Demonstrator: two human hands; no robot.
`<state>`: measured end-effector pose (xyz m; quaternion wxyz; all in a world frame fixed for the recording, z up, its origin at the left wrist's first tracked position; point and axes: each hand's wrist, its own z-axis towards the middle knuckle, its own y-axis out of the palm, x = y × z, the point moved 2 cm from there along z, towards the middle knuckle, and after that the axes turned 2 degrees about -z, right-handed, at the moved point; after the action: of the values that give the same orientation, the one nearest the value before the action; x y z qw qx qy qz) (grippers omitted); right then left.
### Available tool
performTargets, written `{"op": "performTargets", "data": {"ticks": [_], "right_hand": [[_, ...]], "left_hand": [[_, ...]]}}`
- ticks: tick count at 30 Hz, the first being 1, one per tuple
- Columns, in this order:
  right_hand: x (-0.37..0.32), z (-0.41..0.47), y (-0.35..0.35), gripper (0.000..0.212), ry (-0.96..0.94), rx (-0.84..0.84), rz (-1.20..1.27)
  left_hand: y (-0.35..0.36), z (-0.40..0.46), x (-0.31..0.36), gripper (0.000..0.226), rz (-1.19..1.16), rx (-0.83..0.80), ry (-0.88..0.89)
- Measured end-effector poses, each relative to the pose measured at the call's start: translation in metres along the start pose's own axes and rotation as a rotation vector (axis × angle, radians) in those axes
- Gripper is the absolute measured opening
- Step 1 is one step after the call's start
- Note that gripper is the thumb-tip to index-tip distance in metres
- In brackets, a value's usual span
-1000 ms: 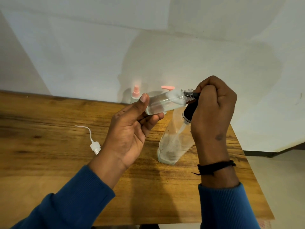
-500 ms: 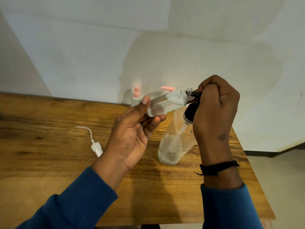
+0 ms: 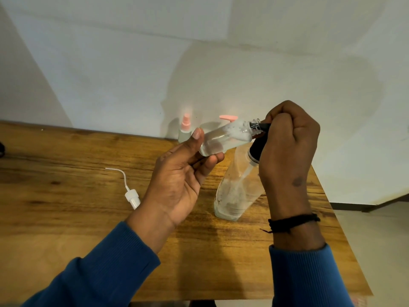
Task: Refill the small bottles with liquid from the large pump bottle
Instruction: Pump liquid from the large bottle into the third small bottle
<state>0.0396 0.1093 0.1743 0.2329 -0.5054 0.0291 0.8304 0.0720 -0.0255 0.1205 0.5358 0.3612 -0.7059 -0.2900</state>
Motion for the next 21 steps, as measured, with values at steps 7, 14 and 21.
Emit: {"op": "performTargets", "data": {"ticks": [7,14,21], "right_hand": [[0.0002,0.0003,-0.0007,0.029,-0.011,0.002,0.002],[-0.0002,0.0027,-0.0025,0.03,-0.012,0.01,0.0],[0.0018,0.0017,-0.0006,0.032,-0.02,-0.013,-0.018]], "left_hand": [[-0.0005,0.0006,-0.0017,0.017,-0.025,0.007,-0.02],[-0.0001,0.0,-0.0032,0.021,-0.045,0.004,-0.042],[-0.0015,-0.0002,-0.0037,0.031,-0.062,0.002,-0.047]]}}
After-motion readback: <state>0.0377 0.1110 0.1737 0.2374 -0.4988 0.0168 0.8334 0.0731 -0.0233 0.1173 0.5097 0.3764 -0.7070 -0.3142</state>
